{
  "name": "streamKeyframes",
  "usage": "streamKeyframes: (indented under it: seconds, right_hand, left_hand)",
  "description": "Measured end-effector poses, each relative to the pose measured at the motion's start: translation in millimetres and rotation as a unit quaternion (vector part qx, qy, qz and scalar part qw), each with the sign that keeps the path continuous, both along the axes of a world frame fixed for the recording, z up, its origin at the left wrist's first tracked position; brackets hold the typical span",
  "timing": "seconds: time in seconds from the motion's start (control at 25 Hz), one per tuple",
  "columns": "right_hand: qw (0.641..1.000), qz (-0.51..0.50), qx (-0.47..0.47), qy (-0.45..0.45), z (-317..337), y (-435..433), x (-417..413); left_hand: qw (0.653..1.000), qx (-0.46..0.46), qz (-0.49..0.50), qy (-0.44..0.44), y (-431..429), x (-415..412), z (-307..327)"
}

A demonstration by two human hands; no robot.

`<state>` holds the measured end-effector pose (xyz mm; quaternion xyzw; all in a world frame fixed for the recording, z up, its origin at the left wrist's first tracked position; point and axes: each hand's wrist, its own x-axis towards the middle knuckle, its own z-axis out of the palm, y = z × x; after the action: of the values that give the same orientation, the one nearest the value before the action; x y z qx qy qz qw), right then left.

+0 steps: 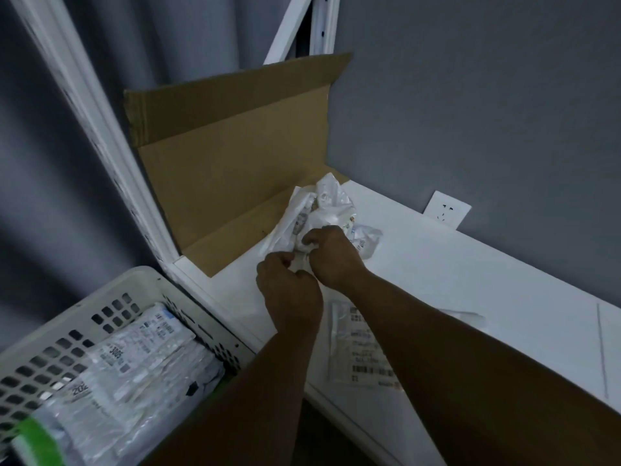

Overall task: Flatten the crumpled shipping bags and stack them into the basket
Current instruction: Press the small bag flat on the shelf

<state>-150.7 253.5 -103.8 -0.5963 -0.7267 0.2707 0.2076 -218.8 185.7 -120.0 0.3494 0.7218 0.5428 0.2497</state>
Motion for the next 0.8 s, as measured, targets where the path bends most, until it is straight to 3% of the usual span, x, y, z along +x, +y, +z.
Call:
streamKeyframes:
  seconds: [0.24, 0.48, 0.64, 0.72, 0.8]
  right_hand:
    - [0.998, 0.001, 0.052, -0.040, 2, -10, 1]
    - [0.986, 0.039, 0.162, -0.025, 31, -37, 14]
    - [0.988, 0.002, 0.147, 0.055, 52, -78, 36]
    - [0.985, -0.017, 0.128, 0.117, 63, -98, 49]
    - [0.975, -0.042, 0.103, 0.194, 76, -114, 59]
  left_hand:
    - [0.999, -0.013, 0.005, -0.030, -3, -11, -4]
    - [0.995, -0.017, -0.068, -0.075, -6, -15, 11]
    - [0.981, 0.092, -0.157, 0.072, -13, -10, 30]
    - [0.968, 0.116, -0.216, 0.043, -26, -2, 45]
    - [0.961, 0.085, -0.263, -0.008, -34, -3, 55]
